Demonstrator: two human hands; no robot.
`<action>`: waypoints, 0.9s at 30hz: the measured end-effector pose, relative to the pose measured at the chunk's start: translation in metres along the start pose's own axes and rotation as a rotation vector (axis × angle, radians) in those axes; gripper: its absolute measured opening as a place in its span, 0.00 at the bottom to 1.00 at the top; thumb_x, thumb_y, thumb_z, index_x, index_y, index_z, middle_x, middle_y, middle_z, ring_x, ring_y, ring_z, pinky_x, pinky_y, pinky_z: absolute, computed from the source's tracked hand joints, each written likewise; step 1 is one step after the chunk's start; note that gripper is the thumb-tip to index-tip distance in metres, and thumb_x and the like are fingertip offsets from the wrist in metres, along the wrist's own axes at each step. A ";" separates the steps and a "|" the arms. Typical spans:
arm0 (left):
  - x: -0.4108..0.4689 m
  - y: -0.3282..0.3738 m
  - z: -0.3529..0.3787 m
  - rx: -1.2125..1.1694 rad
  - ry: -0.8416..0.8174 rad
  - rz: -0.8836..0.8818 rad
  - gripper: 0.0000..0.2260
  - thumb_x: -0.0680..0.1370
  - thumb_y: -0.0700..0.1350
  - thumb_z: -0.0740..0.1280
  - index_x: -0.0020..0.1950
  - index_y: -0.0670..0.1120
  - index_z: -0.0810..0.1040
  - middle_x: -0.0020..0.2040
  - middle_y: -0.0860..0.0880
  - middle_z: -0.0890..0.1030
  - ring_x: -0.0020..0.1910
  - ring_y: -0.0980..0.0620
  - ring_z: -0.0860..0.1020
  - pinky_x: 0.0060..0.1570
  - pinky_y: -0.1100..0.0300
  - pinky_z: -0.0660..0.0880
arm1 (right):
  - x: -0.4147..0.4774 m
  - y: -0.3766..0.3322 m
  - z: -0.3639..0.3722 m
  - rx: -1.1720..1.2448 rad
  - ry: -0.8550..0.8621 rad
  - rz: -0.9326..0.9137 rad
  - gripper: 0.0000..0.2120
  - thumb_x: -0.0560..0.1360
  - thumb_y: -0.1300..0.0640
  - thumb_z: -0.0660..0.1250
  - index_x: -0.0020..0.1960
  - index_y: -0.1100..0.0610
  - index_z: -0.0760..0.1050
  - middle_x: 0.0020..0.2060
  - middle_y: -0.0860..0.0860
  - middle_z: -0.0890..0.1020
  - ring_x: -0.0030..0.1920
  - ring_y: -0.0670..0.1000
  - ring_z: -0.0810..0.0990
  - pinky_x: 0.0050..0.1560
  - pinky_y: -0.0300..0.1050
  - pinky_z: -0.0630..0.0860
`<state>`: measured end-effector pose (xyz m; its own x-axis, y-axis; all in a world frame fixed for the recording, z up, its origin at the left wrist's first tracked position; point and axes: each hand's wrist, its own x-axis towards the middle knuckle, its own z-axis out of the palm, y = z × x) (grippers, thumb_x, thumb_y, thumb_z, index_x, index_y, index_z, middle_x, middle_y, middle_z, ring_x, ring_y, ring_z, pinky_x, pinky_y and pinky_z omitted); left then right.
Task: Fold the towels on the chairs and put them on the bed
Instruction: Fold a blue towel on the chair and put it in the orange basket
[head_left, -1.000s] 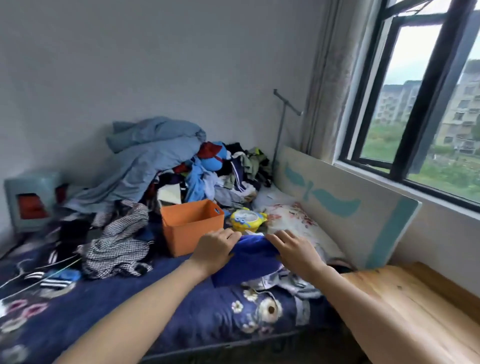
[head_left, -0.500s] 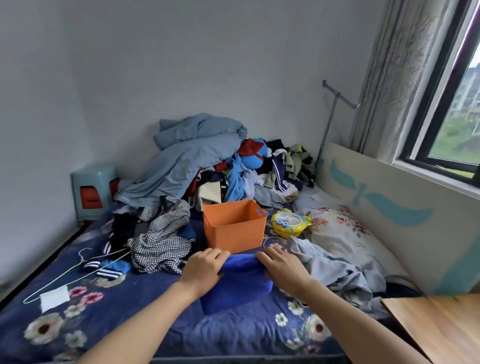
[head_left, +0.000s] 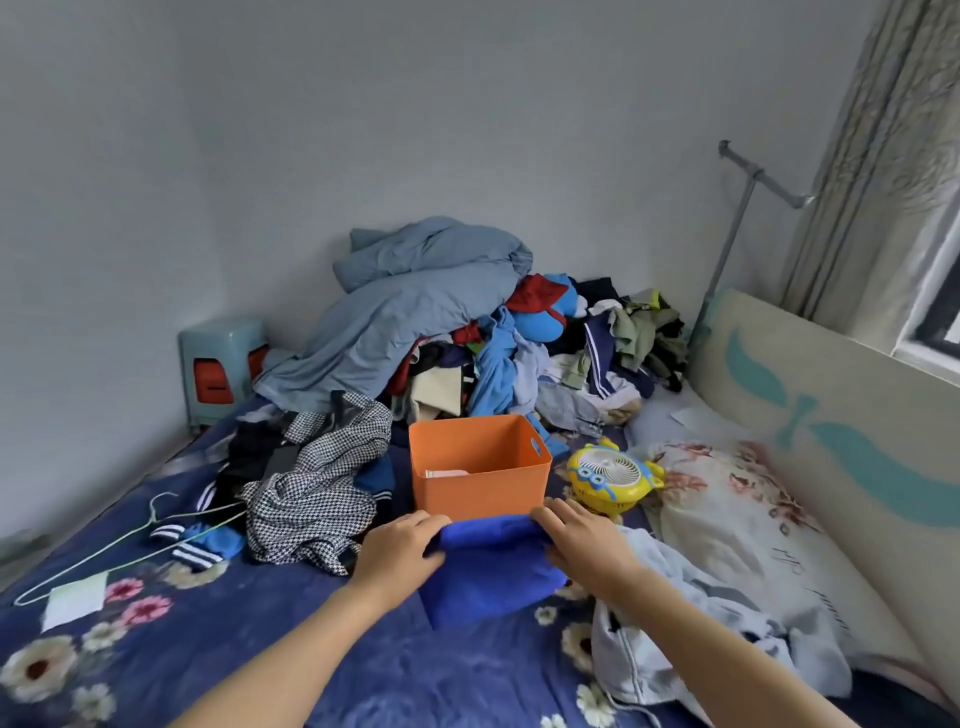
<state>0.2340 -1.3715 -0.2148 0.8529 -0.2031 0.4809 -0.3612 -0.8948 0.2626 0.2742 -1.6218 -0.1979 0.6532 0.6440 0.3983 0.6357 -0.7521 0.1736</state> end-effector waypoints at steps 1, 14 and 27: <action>0.005 -0.003 0.007 -0.020 -0.002 -0.026 0.13 0.60 0.47 0.64 0.44 0.56 0.74 0.31 0.59 0.76 0.29 0.59 0.76 0.25 0.75 0.54 | 0.002 0.005 0.009 0.026 -0.025 0.014 0.14 0.60 0.54 0.60 0.47 0.51 0.66 0.35 0.47 0.78 0.33 0.49 0.79 0.19 0.38 0.70; 0.127 -0.093 0.067 -0.448 -0.091 -0.236 0.13 0.70 0.35 0.66 0.50 0.49 0.77 0.42 0.62 0.79 0.43 0.62 0.77 0.45 0.69 0.72 | 0.140 0.070 0.069 0.202 -0.307 0.104 0.24 0.75 0.59 0.59 0.70 0.51 0.65 0.61 0.51 0.72 0.54 0.56 0.75 0.42 0.47 0.71; 0.281 -0.235 0.108 -0.437 -0.252 -0.166 0.16 0.70 0.39 0.65 0.54 0.54 0.77 0.36 0.67 0.74 0.41 0.61 0.75 0.43 0.61 0.72 | 0.304 0.128 0.147 0.182 -0.449 0.211 0.22 0.75 0.59 0.58 0.68 0.51 0.66 0.59 0.53 0.72 0.51 0.57 0.74 0.43 0.49 0.70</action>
<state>0.5986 -1.2612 -0.2315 0.9566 -0.2106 0.2016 -0.2915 -0.6849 0.6678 0.6145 -1.5017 -0.1871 0.8613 0.5076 -0.0248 0.5063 -0.8613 -0.0437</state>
